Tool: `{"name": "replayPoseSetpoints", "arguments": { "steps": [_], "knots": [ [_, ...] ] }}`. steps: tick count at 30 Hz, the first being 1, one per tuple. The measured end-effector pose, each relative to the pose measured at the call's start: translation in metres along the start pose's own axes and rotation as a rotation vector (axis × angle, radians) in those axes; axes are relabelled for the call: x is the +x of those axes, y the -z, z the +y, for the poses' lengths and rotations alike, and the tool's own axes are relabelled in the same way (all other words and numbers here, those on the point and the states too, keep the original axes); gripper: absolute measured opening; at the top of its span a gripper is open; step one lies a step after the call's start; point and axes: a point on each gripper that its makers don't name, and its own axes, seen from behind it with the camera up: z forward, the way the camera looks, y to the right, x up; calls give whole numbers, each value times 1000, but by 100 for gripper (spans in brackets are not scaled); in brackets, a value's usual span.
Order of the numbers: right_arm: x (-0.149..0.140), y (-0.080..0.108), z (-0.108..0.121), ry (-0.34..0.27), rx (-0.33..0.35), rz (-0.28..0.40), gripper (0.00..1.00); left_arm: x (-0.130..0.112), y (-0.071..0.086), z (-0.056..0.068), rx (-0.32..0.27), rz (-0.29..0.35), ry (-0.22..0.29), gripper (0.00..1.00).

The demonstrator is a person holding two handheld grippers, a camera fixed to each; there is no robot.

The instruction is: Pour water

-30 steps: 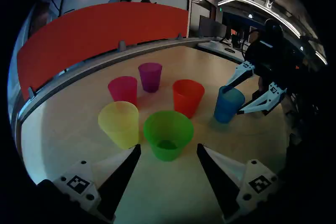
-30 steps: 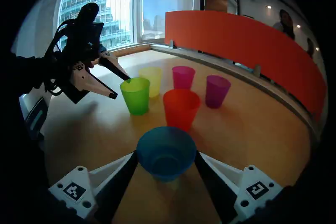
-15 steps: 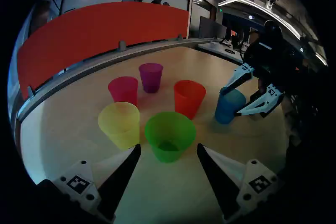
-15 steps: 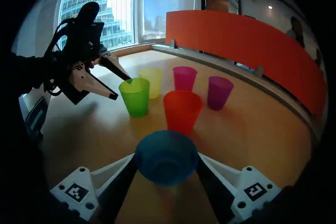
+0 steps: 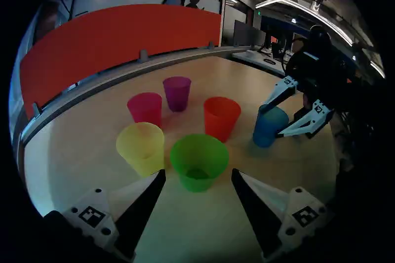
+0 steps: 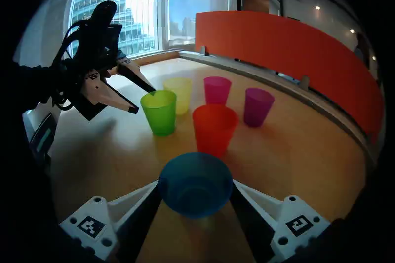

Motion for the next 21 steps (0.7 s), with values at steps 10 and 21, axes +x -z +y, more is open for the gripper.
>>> {"name": "replayPoseSetpoints", "arguments": {
  "steps": [10, 21],
  "knots": [
    [4, 7, 3, -3, -10, 11, 91, 4, 1, 3, -1, 2, -6, 99],
    [8, 14, 6, 2, -14, 16, 92, 5, -3, 3, -1, -10, -10, 99]
  ]
}}
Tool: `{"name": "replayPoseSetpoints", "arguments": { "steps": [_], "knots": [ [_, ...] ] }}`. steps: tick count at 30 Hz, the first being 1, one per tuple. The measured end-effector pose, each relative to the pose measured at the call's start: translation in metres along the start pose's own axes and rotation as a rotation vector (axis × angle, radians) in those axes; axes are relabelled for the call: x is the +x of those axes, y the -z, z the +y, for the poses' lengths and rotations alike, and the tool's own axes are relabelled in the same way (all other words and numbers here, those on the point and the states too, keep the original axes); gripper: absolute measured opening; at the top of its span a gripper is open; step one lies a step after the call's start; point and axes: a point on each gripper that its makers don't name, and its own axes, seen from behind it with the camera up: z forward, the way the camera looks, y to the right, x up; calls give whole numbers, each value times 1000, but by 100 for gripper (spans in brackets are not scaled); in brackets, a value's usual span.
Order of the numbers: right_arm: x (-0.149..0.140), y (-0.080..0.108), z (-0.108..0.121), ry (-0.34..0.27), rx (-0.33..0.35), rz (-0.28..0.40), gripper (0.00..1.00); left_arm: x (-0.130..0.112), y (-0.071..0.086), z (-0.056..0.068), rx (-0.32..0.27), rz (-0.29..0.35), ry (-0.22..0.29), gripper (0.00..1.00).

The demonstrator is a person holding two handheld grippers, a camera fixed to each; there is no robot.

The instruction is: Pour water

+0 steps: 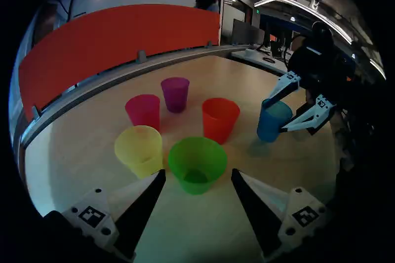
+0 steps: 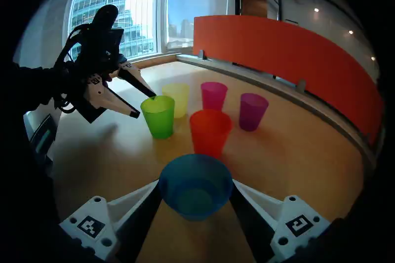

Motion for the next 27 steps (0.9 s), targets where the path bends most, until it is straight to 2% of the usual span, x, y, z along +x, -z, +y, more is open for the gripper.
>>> {"name": "replayPoseSetpoints", "arguments": {
  "steps": [14, 27],
  "knots": [
    [3, 2, 4, 4, -3, 0, 92, 5, -19, -3, -7, -8, 5, 99],
    [3, 3, 5, 10, -6, -3, 92, 6, -29, -5, -1, -6, 0, 99]
  ]
}}
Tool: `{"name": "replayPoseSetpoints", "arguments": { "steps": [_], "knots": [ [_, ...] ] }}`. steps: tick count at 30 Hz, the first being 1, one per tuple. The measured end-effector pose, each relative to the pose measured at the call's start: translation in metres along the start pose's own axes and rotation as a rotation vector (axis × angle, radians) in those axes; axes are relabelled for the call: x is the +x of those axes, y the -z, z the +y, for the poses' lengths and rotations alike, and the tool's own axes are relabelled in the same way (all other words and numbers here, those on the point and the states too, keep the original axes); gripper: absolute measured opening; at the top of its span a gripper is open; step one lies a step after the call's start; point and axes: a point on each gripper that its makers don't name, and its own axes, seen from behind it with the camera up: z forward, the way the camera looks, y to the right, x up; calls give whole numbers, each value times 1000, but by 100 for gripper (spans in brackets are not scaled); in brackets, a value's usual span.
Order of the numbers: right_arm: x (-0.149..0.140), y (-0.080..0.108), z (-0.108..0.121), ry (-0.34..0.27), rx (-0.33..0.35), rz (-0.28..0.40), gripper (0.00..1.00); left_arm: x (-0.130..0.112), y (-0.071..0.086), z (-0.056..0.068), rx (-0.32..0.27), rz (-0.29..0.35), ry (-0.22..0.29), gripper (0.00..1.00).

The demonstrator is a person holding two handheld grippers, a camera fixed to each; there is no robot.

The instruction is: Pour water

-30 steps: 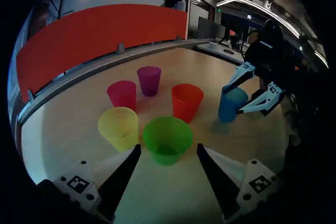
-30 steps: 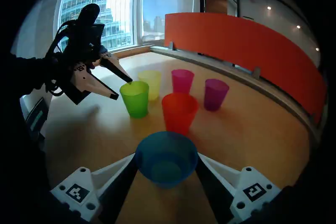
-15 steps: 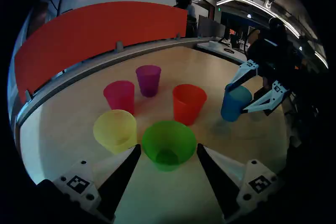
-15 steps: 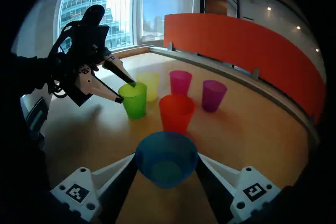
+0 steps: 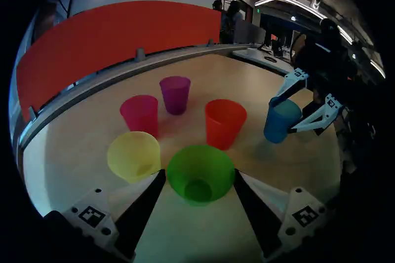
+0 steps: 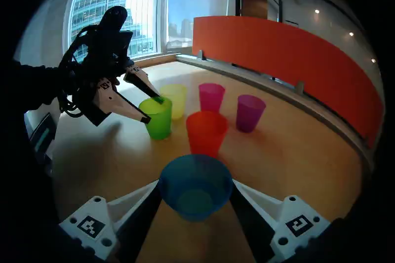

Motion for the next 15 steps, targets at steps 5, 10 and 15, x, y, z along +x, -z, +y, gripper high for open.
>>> {"name": "replayPoseSetpoints", "arguments": {
  "steps": [5, 10, 15],
  "knots": [
    [0, 0, 0, 0, 1, -1, 92, 0, -3, 0, 2, -2, -9, 99],
    [0, 1, 0, 0, 1, -1, 92, -1, -4, -1, 6, -2, -10, 99],
    [0, 2, 0, -1, 3, -1, 92, -2, -5, -1, 9, -2, -5, 99]
  ]
}}
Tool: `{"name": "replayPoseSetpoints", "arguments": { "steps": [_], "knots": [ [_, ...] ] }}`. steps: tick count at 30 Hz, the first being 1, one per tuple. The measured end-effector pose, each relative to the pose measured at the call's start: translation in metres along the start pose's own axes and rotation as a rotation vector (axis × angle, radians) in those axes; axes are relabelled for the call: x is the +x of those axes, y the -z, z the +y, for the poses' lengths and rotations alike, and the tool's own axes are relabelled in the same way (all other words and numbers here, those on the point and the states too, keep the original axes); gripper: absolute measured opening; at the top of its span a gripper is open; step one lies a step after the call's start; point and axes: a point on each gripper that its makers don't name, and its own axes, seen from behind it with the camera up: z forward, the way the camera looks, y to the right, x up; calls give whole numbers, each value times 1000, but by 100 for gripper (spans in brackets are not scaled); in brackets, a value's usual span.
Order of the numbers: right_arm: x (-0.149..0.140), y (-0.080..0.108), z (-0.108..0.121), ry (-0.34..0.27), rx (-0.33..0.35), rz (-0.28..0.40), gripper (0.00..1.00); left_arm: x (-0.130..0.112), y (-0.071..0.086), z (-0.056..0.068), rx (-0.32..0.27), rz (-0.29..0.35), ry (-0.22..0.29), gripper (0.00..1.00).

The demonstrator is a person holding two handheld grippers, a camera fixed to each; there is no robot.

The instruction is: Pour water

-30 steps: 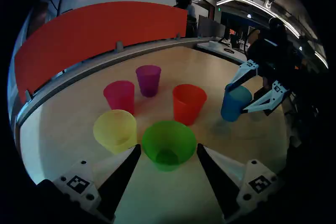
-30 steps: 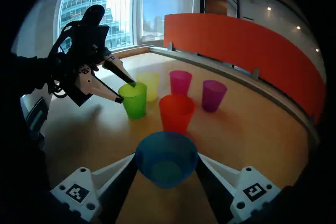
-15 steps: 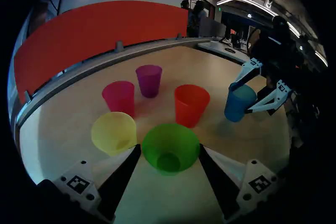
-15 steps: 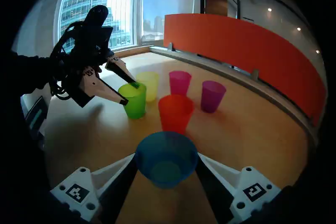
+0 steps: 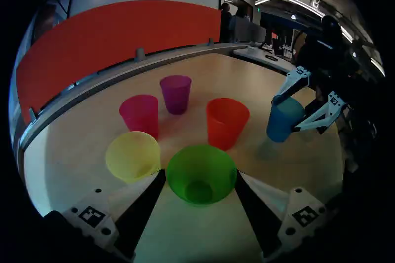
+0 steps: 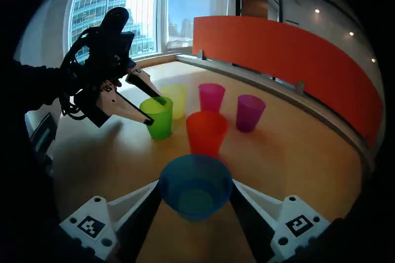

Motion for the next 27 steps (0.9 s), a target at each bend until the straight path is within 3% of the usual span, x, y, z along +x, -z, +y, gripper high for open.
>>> {"name": "replayPoseSetpoints", "arguments": {
  "steps": [7, 27],
  "knots": [
    [0, 0, 0, 1, 1, 1, 92, 3, 1, 0, 2, 12, 12, 90],
    [11, 5, -1, 16, -2, 17, 92, 18, 18, 4, 5, 54, 6, 89]
  ]
}}
